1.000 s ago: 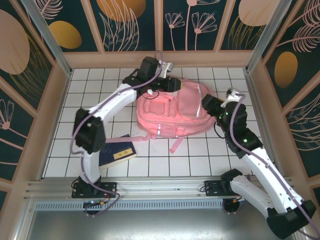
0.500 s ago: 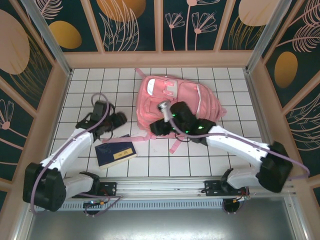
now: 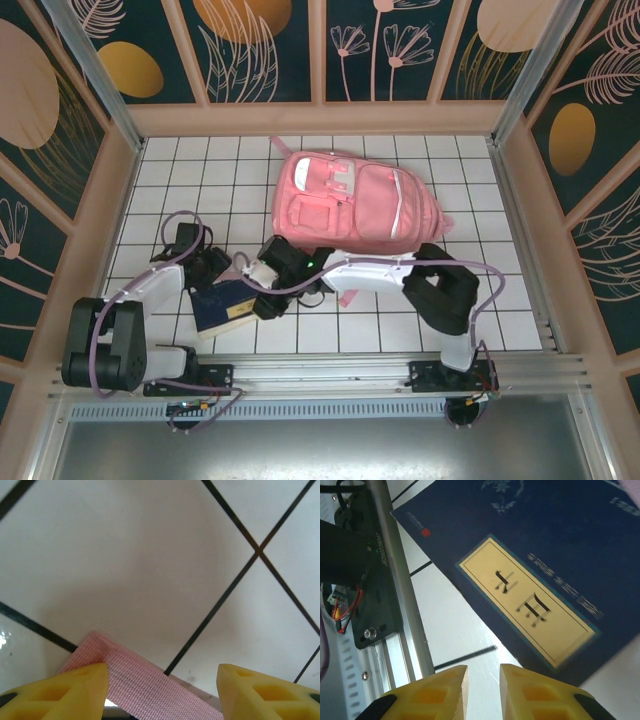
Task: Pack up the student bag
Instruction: Rotate the book at the bottom-center of the table.
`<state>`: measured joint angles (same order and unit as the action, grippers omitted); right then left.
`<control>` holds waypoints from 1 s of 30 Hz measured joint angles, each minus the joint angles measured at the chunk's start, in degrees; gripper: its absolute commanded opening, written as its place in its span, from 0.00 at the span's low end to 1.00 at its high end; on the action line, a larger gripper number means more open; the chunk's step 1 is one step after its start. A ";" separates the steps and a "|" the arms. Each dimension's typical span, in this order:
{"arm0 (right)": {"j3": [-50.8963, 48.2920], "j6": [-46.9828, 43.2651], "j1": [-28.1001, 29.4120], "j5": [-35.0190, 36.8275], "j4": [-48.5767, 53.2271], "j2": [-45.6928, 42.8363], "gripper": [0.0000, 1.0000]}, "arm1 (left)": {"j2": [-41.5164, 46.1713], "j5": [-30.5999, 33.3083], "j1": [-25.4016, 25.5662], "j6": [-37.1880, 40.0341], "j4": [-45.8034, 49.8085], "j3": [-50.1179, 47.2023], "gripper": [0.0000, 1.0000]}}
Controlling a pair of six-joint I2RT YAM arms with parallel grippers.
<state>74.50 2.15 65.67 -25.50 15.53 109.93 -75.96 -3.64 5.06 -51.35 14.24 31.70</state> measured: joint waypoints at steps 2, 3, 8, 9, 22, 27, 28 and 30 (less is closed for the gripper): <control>2.12 -0.81 0.59 -0.26 0.72 2.93 0.20 | -0.24 -0.35 -0.44 0.00 -0.94 -0.04 0.60; 2.89 -1.25 0.85 -0.35 1.01 4.44 0.20 | -0.28 -0.39 -0.50 0.00 -1.42 -0.17 0.60; 3.63 -1.88 1.18 -0.57 2.03 9.38 0.20 | -0.04 -1.44 -0.59 -0.04 -3.89 -1.38 0.60; 4.09 -1.88 1.11 -1.09 2.38 9.86 0.20 | 0.09 -1.77 -0.59 -0.04 -4.59 -1.75 0.60; 7.43 4.22 -7.17 5.05 1.79 11.52 0.22 | 2.56 -5.44 -1.42 -0.98 -11.63 -5.92 0.61; 10.43 7.23 -10.45 6.69 2.82 13.05 0.27 | 4.70 -8.96 -1.44 -2.73 -12.96 -8.09 0.61; 10.69 7.91 -10.80 6.64 2.86 13.16 0.28 | 5.49 -9.33 -1.42 -3.06 -12.76 -8.61 0.61; 10.75 9.51 -11.76 6.08 2.49 13.18 0.32 | 7.72 -10.56 -1.22 -3.89 -11.74 -9.77 0.62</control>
<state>85.25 11.66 53.91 -19.42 18.02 123.11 -68.25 -14.20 3.84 -55.24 2.50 21.93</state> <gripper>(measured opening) 0.292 0.612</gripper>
